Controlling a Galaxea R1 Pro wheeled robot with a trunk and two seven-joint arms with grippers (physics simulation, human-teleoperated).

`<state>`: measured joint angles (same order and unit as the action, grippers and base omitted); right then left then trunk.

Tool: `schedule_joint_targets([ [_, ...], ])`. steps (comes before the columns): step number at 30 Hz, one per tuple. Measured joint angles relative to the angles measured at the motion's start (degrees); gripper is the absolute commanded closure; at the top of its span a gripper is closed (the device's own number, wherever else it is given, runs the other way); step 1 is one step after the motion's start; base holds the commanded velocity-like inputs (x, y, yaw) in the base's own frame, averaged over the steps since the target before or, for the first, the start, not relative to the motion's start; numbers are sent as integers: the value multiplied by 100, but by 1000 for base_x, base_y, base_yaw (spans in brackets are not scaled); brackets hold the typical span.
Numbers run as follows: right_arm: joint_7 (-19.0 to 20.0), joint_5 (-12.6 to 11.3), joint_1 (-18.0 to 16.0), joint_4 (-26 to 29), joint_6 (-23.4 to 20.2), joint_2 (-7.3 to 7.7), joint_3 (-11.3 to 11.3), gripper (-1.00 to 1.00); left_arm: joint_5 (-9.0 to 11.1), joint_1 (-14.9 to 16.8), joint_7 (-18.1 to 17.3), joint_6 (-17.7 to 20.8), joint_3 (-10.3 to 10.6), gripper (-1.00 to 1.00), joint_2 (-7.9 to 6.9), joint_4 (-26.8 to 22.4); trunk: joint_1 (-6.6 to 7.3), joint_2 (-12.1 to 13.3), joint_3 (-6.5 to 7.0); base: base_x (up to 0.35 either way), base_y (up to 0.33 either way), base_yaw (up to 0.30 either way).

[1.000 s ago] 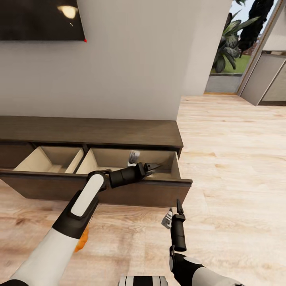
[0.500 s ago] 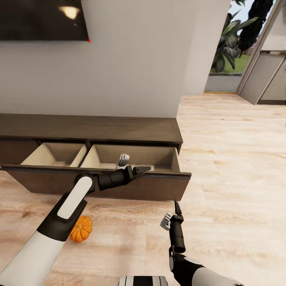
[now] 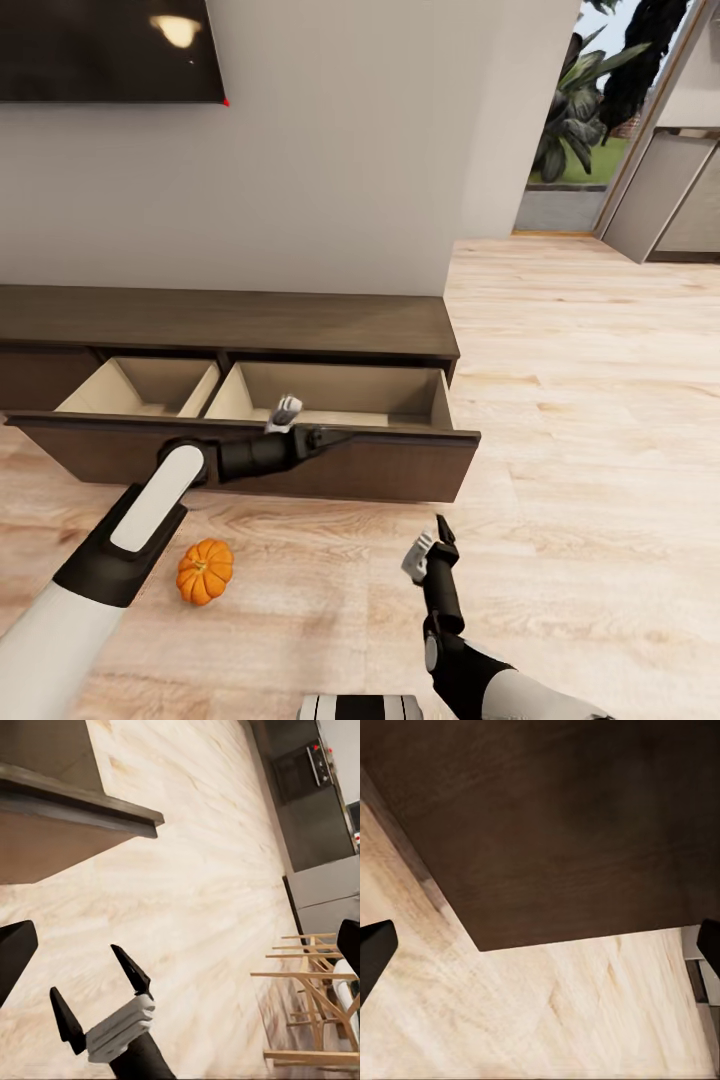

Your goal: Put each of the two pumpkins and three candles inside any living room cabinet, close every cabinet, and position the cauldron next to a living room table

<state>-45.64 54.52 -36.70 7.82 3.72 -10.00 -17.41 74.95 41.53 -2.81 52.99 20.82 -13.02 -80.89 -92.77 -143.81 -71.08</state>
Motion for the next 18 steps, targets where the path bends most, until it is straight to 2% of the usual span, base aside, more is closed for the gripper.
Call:
schedule_joint_targets([
  [1,263,-319,-2,156,4,0,0,-100,-6,-2,4,158,1,-100,-40,6,0,0,0,0,0,0],
  [2,374,-428,-2,215,-1,0,0,-100,-7,-4,7,214,1,-100,-50,7,0,0,0,0,0,0],
  [4,852,-758,-3,408,-32,0,-2,-100,-26,-15,23,362,-3,-100,-93,12,0,0,0,0,0,0],
  [6,1343,-972,-4,543,-54,0,-6,-100,-34,-29,36,429,5,-100,-269,8,0,0,0,0,0,0],
  [8,1591,-1080,-4,613,-63,0,-4,-100,-30,-36,40,452,12,-100,-426,8,0,0,0,0,0,0],
  [10,1791,-1297,-4,688,-73,0,-5,-100,-31,-62,43,468,16,-100,-727,26,0,0,0,0,0,0],
  [14,1977,-1611,-4,723,-99,0,-7,-100,-33,-187,44,474,16,-100,-1081,45,0,0,0,0,0,0],
  [16,2343,-1702,-8,791,-225,0,-7,-100,-25,-261,38,477,17,-100,-1346,29,0,0,0,0,0,0],
  [18,2939,-1831,-11,993,-522,0,-3,-100,-14,-301,24,476,18,-100,-1590,28,0,0,0,0,0,0],
])
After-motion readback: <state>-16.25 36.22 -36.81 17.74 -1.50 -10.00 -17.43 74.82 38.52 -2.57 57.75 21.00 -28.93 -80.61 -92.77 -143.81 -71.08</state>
